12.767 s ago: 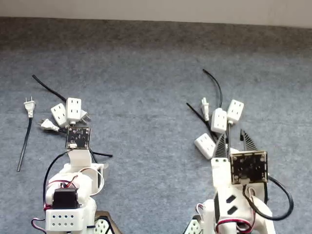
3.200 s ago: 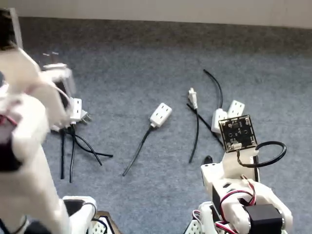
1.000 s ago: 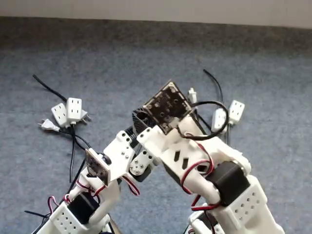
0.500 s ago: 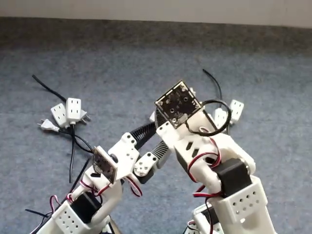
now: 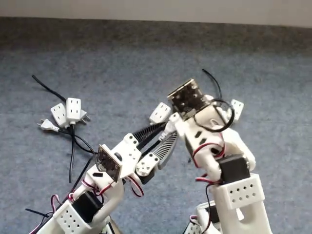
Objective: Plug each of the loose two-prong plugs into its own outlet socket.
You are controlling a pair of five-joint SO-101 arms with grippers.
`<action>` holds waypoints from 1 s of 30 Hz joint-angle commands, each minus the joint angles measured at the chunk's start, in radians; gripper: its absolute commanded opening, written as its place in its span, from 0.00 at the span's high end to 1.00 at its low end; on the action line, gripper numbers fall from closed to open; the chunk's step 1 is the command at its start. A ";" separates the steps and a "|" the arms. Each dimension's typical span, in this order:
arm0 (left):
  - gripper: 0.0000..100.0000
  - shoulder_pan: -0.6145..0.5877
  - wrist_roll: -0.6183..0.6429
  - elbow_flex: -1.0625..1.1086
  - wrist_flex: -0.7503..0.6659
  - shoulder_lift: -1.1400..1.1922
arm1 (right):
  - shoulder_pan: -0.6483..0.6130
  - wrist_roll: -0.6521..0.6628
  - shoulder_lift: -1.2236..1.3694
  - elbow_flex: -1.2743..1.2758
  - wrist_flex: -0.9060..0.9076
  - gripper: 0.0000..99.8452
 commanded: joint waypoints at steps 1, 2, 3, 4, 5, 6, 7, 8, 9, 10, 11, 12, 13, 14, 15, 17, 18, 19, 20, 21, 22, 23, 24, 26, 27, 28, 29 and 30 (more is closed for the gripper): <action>0.99 0.004 -0.006 -0.068 -0.029 -0.021 | 0.114 0.068 0.019 0.048 -0.002 0.99; 0.99 0.004 -0.006 -0.068 -0.029 -0.021 | 0.133 0.081 0.019 0.051 -0.004 0.99; 0.99 0.004 -0.006 -0.068 -0.029 -0.021 | 0.147 0.087 0.019 0.051 -0.004 0.99; 0.99 0.004 -0.006 -0.068 -0.029 -0.021 | 0.156 0.094 0.019 0.051 -0.004 0.99; 0.99 0.004 -0.006 -0.068 -0.029 -0.021 | 0.163 0.095 0.019 0.047 -0.004 0.99; 0.99 0.004 -0.006 -0.068 -0.029 -0.021 | 0.165 0.095 0.019 0.044 -0.004 0.99; 0.99 0.004 -0.006 -0.067 -0.029 -0.021 | 0.168 0.095 0.019 0.042 -0.004 0.99; 0.99 0.004 -0.008 -0.067 -0.029 -0.021 | 0.168 0.095 0.019 0.042 -0.004 0.99; 0.99 0.004 -0.008 -0.064 -0.029 -0.021 | 0.168 0.095 0.019 0.041 -0.004 0.99; 0.99 0.004 -0.008 -0.064 -0.029 -0.021 | 0.168 0.095 0.019 0.039 -0.004 0.99; 0.99 0.004 -0.008 -0.062 -0.029 -0.021 | 0.168 0.095 0.019 0.030 -0.004 0.99; 0.99 0.002 -0.008 -0.062 -0.029 -0.021 | 0.170 0.095 0.019 0.013 -0.002 0.99; 0.99 -0.010 -0.008 -0.062 -0.029 -0.021 | 0.173 0.094 0.019 -0.002 0.001 0.99; 0.99 -0.031 -0.005 -0.062 -0.029 -0.019 | 0.188 0.092 0.019 -0.019 0.001 0.99; 0.99 -0.058 -0.005 -0.062 -0.029 -0.016 | 0.208 0.089 0.019 -0.039 0.002 0.99; 0.99 -0.124 -0.003 -0.062 -0.029 -0.013 | 0.246 0.089 0.019 -0.087 0.024 0.99; 0.99 -0.159 0.000 -0.062 -0.029 -0.012 | 0.272 0.089 0.019 -0.111 0.050 0.99; 0.99 -0.191 0.020 -0.061 -0.029 -0.012 | 0.295 0.087 0.019 -0.133 0.087 0.99; 0.99 -0.225 0.057 -0.061 -0.028 -0.010 | 0.315 0.084 0.019 -0.153 0.133 0.99; 0.99 -0.259 0.103 -0.061 -0.028 -0.010 | 0.334 0.066 0.019 -0.168 0.180 0.99; 0.99 -0.291 0.143 -0.061 -0.028 -0.010 | 0.355 0.037 0.019 -0.182 0.228 0.99; 0.99 -0.314 0.167 -0.064 -0.028 -0.010 | 0.378 0.006 0.019 -0.194 0.272 0.99; 0.99 -0.328 0.170 -0.070 -0.028 -0.008 | 0.403 -0.025 0.019 -0.200 0.312 0.99; 0.99 -0.331 0.170 -0.088 -0.017 0.021 | 0.438 -0.066 0.019 -0.200 0.384 0.99; 0.99 -0.329 0.170 -0.113 -0.006 0.054 | 0.450 -0.080 0.019 -0.200 0.420 0.99; 0.99 -0.328 0.169 -0.145 0.003 0.104 | 0.460 -0.091 0.019 -0.194 0.460 0.99; 0.99 -0.329 0.169 -0.186 0.008 0.163 | 0.470 -0.100 0.021 -0.180 0.503 0.99; 0.99 -0.332 0.164 -0.236 0.015 0.234 | 0.484 -0.114 0.021 -0.165 0.541 0.99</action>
